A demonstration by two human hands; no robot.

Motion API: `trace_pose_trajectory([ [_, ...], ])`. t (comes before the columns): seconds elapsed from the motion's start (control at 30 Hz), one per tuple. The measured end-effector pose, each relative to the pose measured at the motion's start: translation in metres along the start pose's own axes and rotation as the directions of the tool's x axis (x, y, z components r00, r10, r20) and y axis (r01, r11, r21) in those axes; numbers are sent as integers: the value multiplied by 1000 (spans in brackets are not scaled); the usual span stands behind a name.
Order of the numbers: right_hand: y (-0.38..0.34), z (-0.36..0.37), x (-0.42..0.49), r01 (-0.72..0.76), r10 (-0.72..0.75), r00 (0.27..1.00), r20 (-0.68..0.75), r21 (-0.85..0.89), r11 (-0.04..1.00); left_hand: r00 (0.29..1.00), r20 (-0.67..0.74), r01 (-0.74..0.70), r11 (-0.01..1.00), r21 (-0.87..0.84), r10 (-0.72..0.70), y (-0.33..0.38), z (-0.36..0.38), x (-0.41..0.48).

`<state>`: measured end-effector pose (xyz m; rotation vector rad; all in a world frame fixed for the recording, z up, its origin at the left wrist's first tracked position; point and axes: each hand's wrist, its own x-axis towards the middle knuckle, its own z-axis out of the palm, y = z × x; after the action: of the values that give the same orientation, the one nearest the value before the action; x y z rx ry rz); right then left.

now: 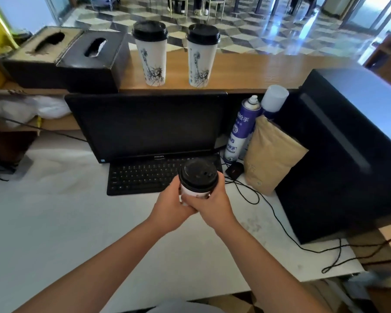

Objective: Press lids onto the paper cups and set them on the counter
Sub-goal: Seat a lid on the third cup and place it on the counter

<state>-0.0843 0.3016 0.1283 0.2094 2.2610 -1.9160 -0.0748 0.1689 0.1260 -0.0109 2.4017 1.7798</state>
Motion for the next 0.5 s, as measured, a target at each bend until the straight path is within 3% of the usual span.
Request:
trace_pose_trajectory([
  [0.13,-2,-26,8,19,-22,997,80,34,999,999,-35,-12,1000,22,13,9,16,14],
  [0.27,-10,-61,24,54,-55,983,176,7,998,999,32,-21,999,27,20,21,8,29],
  [0.5,-45,-95,72,177,-162,963,217,-53,983,991,-17,-130,989,68,132,52,2,61],
])
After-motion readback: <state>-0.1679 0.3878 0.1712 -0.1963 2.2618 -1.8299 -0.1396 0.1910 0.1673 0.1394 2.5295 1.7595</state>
